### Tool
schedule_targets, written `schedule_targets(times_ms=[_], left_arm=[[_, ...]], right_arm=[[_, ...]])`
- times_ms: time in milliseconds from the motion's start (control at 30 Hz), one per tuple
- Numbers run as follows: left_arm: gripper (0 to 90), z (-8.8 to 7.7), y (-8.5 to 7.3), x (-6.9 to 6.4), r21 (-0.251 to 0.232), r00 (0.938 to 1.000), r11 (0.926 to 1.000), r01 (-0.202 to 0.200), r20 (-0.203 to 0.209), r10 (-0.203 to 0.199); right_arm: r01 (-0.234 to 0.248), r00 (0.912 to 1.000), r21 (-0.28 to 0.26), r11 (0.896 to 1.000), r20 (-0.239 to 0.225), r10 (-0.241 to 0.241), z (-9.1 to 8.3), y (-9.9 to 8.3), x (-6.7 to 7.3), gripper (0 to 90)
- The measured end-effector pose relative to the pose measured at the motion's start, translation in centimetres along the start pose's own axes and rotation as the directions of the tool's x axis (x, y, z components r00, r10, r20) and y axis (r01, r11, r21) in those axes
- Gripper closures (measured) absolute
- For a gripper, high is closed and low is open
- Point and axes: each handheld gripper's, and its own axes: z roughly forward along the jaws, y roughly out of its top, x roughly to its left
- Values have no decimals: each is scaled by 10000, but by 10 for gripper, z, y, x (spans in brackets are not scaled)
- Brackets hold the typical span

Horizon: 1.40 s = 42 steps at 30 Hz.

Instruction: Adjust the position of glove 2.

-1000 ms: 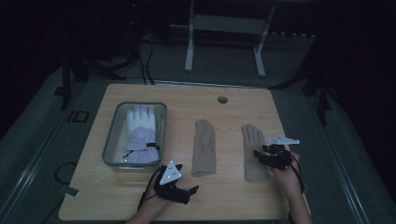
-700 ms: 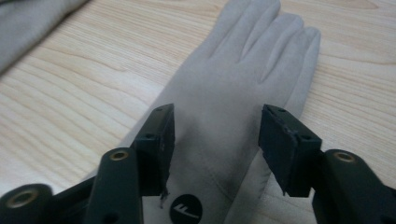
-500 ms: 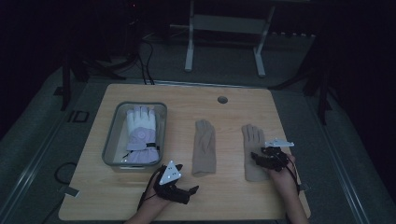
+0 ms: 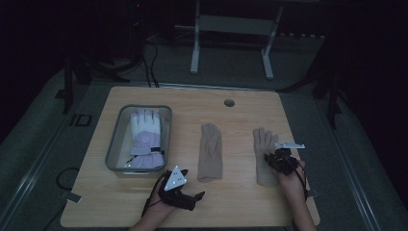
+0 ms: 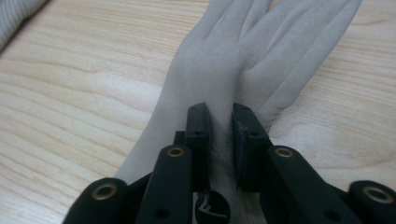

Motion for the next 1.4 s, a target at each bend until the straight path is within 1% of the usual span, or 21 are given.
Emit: schedule_targets(times_ms=[67, 167, 200, 267, 300, 433, 500, 567, 600, 633, 667, 700, 767, 900, 967, 1000, 1067, 1133, 1233, 1367, 1400], left_arm=[[25, 0, 0, 0, 7, 10000, 10000, 1, 11, -1], [25, 0, 0, 0, 9, 10000, 10000, 15, 13, -15], [25, 0, 0, 0, 5, 10000, 10000, 7, 13, -7], [25, 0, 0, 0, 10, 10000, 10000, 19, 21, -19], [25, 0, 0, 1, 11, 10000, 10000, 43, 33, -43], [25, 0, 0, 1, 3, 10000, 10000, 46, 23, -46], [25, 0, 0, 0, 15, 10000, 10000, 20, 24, -20], [25, 0, 0, 0, 29, 10000, 10000, 10, 17, -10], [25, 0, 0, 0, 30, 10000, 10000, 13, 17, -13], [25, 0, 0, 0, 18, 10000, 10000, 26, 19, -26], [25, 0, 0, 0, 10, 10000, 10000, 25, 10, -25], [25, 0, 0, 0, 13, 10000, 10000, 19, 6, -19], [25, 0, 0, 0, 6, 10000, 10000, 2, -3, -2], [25, 0, 0, 0, 2, 10000, 10000, 22, -13, -22], [25, 0, 0, 1, 10, 10000, 10000, 16, -1, -16], [25, 0, 0, 0, 16, 10000, 10000, 20, 7, -20], [25, 0, 0, 0, 18, 10000, 10000, 0, -1, 0], [25, 0, 0, 0, 5, 10000, 10000, 6, 3, -6], [25, 0, 0, 0, 18, 10000, 10000, -3, 16, 3], [25, 0, 0, 0, 31, 10000, 10000, -45, 2, 45], [25, 0, 0, 0, 20, 10000, 10000, -41, 4, 41]], right_arm=[[-121, 9999, 15, 9999, 8, 121, -1, 1, 0, 808], [-343, 9993, -138, 9993, 108, 345, -6, 4, 1, 811], [-395, 9992, -205, 9990, 88, 397, -8, 5, 1, 811], [-430, 9988, -361, 9984, 201, 438, -13, 8, 3, 811], [-484, 9987, -449, 9978, 144, 491, -16, 10, 4, 811], [-750, 9969, -829, 9937, 154, 765, -28, 18, 7, 812], [-695, 9974, -855, 9939, 153, 711, -32, 23, 10, 812], [-738, 9970, -1017, 9921, 175, 759, -37, 27, 14, 812], [-636, 9976, -1052, 9924, 205, 661, -39, 30, 16, 812], [-640, 9975, -1142, 9914, 229, 670, -40, 32, 18, 812], [-744, 9968, -1258, 9893, 197, 775, -43, 35, 19, 812], [-727, 9971, -1319, 9886, 142, 752, -45, 37, 21, 812], [-733, 9970, -1521, 9856, 149, 764, -49, 42, 25, 812], [-695, 9974, -1752, 9821, 70, 718, -53, 51, 34, 811], [-776, 9969, -1884, 9790, -45, 781, -54, 55, 39, 811], [-744, 9972, -1889, 9792, -30, 752, -54, 56, 42, 811], [-813, 9967, -1938, 9777, -220, 785, -54, 60, 49, 811], [-725, 9972, -1965, 9778, -303, 678, -53, 64, 56, 811], [-455, 9989, -2080, 9771, -235, 415, -52, 68, 66, 811], [-614, 9970, -2143, 9748, -598, 497, -49, 75, 79, 811], [-620, 9968, -2158, 9745, -624, 496, -49, 76, 82, 811]])
